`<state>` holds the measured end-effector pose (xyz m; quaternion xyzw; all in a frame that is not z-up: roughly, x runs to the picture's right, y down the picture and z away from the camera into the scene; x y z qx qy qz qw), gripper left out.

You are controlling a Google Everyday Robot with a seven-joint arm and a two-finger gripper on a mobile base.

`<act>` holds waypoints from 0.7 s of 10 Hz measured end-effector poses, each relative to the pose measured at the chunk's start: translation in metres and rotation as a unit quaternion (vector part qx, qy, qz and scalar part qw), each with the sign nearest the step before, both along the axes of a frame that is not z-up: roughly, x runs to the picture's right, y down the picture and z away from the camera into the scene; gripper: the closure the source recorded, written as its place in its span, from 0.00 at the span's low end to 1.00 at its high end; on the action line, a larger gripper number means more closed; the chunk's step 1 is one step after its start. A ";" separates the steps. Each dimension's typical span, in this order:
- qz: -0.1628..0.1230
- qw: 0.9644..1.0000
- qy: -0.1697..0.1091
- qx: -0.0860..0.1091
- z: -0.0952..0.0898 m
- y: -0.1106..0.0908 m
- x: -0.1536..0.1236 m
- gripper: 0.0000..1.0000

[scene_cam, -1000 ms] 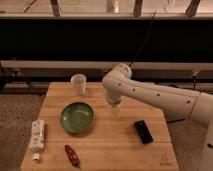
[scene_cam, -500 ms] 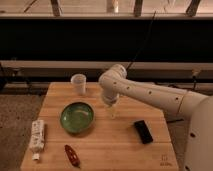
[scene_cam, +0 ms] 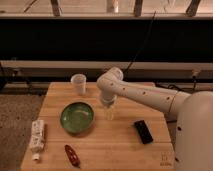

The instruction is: Push the ceramic bowl across the table

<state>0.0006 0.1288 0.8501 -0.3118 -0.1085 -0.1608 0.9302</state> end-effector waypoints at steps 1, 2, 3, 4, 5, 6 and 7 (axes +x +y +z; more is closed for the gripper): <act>-0.004 1.000 -0.001 -0.005 0.005 0.004 -0.004 0.27; -0.007 1.000 -0.002 -0.008 0.007 0.005 -0.007 0.35; -0.014 1.000 -0.003 -0.013 0.009 0.009 -0.009 0.47; -0.019 1.000 -0.003 -0.017 0.011 0.012 -0.010 0.58; -0.024 0.999 -0.005 -0.020 0.013 0.014 -0.012 0.70; -0.027 0.999 -0.007 -0.022 0.014 0.016 -0.014 0.78; -0.030 0.999 -0.008 -0.025 0.014 0.017 -0.015 0.88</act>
